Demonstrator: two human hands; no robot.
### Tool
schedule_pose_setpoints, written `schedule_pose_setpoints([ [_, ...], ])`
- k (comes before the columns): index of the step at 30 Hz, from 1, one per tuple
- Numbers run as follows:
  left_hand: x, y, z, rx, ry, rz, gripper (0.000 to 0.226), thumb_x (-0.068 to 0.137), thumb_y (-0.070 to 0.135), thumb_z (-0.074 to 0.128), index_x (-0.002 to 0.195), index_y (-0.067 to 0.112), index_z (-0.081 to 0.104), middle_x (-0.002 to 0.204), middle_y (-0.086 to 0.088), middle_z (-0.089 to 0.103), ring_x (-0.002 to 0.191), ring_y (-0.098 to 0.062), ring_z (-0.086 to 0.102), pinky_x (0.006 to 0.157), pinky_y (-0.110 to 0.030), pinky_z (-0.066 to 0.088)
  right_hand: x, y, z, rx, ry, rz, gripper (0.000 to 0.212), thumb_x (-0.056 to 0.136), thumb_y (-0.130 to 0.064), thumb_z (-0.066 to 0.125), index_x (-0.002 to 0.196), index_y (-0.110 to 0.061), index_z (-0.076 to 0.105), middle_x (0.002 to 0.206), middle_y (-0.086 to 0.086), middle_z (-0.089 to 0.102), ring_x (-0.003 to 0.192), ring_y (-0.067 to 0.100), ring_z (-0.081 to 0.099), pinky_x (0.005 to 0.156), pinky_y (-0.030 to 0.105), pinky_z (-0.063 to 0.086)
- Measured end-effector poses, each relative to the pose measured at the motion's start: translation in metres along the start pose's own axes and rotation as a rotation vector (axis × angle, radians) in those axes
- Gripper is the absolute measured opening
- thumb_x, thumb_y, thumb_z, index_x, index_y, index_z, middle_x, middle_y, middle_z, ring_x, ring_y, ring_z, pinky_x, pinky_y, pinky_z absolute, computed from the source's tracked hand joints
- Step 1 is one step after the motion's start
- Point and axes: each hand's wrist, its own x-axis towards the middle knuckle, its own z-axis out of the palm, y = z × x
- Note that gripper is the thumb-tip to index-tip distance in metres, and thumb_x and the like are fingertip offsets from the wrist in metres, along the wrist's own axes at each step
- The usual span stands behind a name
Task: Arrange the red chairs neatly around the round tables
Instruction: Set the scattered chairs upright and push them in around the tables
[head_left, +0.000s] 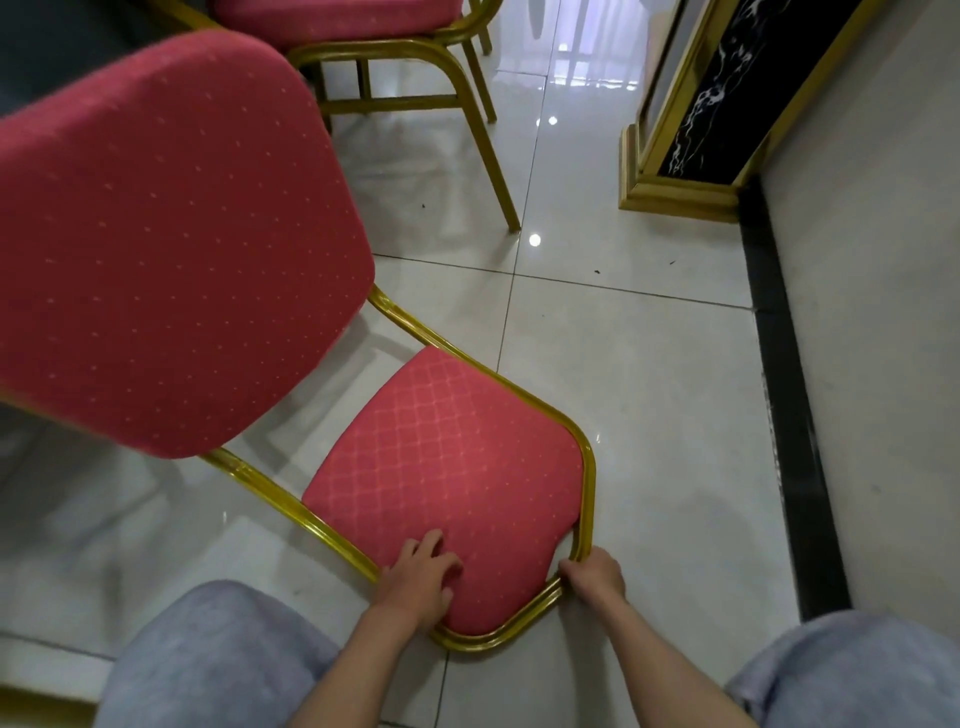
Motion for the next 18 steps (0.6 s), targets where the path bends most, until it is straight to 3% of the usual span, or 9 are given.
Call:
schedule_pose_setpoints([
  [5,-0.006,0.003,-0.003,-0.066,0.078,-0.026,0.030,0.100,0.034,0.052,0.128,0.042,0.060,0.149,0.011,0.034,0.132,-0.024,0.037,0.099,-0.049,0.051,-0.017,0.013,0.001,0.182,0.051,-0.025,0.013,0.082,-0.020,0.076,0.083,-0.008,0.074,0.075,0.003,0.072,0.069,0.016,0.065,0.065,0.030,0.051],
  [9,-0.033,0.024,-0.015,-0.147,0.249,-0.063,0.035,0.100,0.031,0.052,0.133,0.043,0.057,0.146,0.014,0.039,0.129,-0.021,0.040,0.094,-0.047,0.053,-0.041,0.011,-0.026,0.339,0.116,-0.041,0.020,0.072,-0.020,0.080,0.066,-0.015,0.061,0.062,0.003,0.067,0.063,0.023,0.066,0.066,0.041,0.057],
  [12,-0.066,0.037,-0.036,-0.120,0.316,0.004,0.044,0.097,0.028,0.054,0.137,0.045,0.053,0.147,0.015,0.042,0.127,-0.020,0.043,0.090,-0.044,0.053,-0.061,0.009,-0.062,0.391,0.126,-0.020,0.026,0.063,-0.027,0.079,0.066,-0.010,0.060,0.064,0.010,0.069,0.065,0.028,0.071,0.063,0.044,0.062],
  [14,-0.092,0.036,-0.061,-0.117,0.301,0.079,0.051,0.096,0.023,0.055,0.142,0.044,0.051,0.153,0.013,0.041,0.132,-0.020,0.043,0.096,-0.045,0.051,-0.083,0.002,-0.092,0.404,0.110,-0.037,0.031,0.055,-0.032,0.077,0.065,-0.013,0.055,0.064,0.011,0.069,0.067,0.031,0.073,0.060,0.048,0.064],
  [18,-0.144,0.038,-0.117,-0.206,0.305,0.206,0.052,0.093,0.009,0.058,0.140,0.030,0.061,0.152,0.003,0.048,0.131,-0.024,0.051,0.105,-0.040,0.048,-0.163,-0.036,-0.162,0.475,0.122,-0.068,0.031,0.068,-0.011,0.079,0.069,-0.014,0.049,0.069,0.015,0.060,0.071,0.035,0.073,0.054,0.043,0.064],
])
